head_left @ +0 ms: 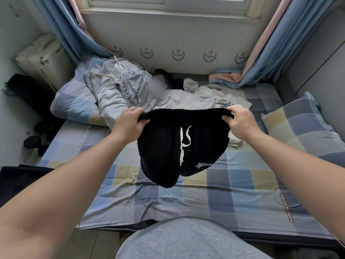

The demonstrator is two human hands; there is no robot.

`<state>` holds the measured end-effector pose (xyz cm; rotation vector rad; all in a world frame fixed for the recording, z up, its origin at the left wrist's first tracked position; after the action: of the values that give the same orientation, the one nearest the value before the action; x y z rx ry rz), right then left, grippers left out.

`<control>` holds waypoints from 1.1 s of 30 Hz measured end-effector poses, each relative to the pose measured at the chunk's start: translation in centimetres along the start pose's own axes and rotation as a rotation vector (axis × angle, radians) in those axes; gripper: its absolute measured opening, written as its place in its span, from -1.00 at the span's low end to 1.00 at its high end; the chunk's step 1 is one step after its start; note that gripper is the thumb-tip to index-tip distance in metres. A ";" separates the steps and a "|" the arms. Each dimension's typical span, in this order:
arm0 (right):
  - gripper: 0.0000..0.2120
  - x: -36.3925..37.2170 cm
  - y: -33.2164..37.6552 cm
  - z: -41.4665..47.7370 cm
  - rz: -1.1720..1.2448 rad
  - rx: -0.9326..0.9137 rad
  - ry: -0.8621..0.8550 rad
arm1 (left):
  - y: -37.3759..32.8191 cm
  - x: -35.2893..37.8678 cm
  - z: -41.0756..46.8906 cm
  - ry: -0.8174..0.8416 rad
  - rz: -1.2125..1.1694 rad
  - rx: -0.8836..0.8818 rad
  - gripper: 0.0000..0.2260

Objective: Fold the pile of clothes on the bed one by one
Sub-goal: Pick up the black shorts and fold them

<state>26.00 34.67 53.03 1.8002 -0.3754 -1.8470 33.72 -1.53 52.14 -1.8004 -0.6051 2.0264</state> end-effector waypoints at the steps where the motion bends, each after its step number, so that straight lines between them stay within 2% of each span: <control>1: -0.88 0.2 0.1 -0.5 0.028 0.010 0.041 | 0.0 0.3 -0.4 0.033 -0.032 -0.019 -0.80; 3: -0.92 1.0 0.0 -1.7 0.081 0.051 0.127 | 0.7 1.2 -1.4 0.107 -0.052 -0.074 -0.81; 8: -0.85 4.1 -2.1 -4.2 0.057 0.103 0.255 | 3.5 3.3 -3.7 0.365 -0.007 -0.177 -0.88; 11: -0.84 5.4 -2.7 -5.0 0.098 0.118 0.343 | 4.9 3.6 -4.5 0.522 -0.157 -0.243 -0.93; 14: -0.82 6.2 -2.6 -5.1 0.187 0.132 0.396 | 6.1 3.2 -4.9 0.612 -0.307 -0.346 -0.88; 17: -0.75 7.4 -2.4 -5.1 0.198 0.142 0.429 | 7.8 3.1 -4.6 0.571 -0.347 -0.434 -0.92; 24: -0.75 15.3 -2.8 -3.2 0.171 0.229 0.437 | 12.6 7.9 -2.3 0.423 -0.243 -0.483 -0.81; 27: -0.77 22.1 -4.9 -0.9 0.153 0.313 0.420 | 16.7 13.0 -0.1 0.372 -0.191 -0.496 -0.87; 33: -0.73 39.8 -12.9 6.0 0.124 0.403 0.354 | 29.2 28.3 5.3 0.282 -0.100 -0.527 -0.76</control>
<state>18.95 22.55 13.20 2.2643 -0.7432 -1.3993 25.38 -11.49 13.26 -2.2376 -1.1923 1.5977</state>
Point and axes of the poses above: each hand's wrist, its own z-axis towards the middle knuckle, its own x-axis out of the palm, y = z × x, the point moved 2 cm from there along z, towards the middle knuckle
